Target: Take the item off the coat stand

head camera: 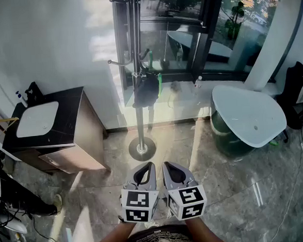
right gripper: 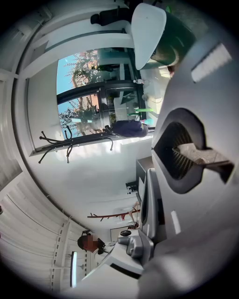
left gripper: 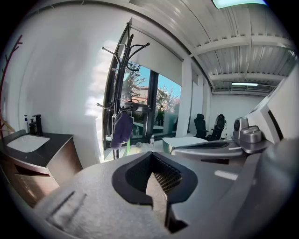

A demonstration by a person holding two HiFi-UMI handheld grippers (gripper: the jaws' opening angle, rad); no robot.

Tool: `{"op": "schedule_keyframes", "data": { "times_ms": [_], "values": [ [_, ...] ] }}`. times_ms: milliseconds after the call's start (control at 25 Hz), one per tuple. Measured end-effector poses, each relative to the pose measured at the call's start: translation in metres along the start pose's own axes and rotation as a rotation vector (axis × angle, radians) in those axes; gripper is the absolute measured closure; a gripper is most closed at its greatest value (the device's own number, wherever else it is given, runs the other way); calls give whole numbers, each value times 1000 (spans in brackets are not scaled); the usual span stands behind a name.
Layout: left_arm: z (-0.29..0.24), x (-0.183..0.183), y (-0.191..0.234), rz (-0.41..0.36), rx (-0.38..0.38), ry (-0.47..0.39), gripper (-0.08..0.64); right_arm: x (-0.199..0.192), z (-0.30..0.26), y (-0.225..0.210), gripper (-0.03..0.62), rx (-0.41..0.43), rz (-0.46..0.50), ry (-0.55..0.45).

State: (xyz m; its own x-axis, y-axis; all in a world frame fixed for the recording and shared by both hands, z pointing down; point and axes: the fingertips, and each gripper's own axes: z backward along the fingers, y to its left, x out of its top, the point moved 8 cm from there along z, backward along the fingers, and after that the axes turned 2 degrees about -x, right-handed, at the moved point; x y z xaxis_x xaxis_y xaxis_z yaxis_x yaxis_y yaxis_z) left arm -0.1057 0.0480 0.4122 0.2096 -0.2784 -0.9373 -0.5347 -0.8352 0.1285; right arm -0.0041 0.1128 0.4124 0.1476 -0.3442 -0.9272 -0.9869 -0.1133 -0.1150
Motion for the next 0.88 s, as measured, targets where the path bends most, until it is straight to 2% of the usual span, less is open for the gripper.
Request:
{"op": "schedule_keyframes", "data": {
  "times_ms": [400, 880],
  "values": [
    [4, 4, 16, -1, 0, -9, 558, 6, -12, 14, 587, 14, 16, 0],
    [-25, 13, 35, 8, 9, 8, 558, 18, -50, 2, 588, 30, 33, 8]
  ]
}}
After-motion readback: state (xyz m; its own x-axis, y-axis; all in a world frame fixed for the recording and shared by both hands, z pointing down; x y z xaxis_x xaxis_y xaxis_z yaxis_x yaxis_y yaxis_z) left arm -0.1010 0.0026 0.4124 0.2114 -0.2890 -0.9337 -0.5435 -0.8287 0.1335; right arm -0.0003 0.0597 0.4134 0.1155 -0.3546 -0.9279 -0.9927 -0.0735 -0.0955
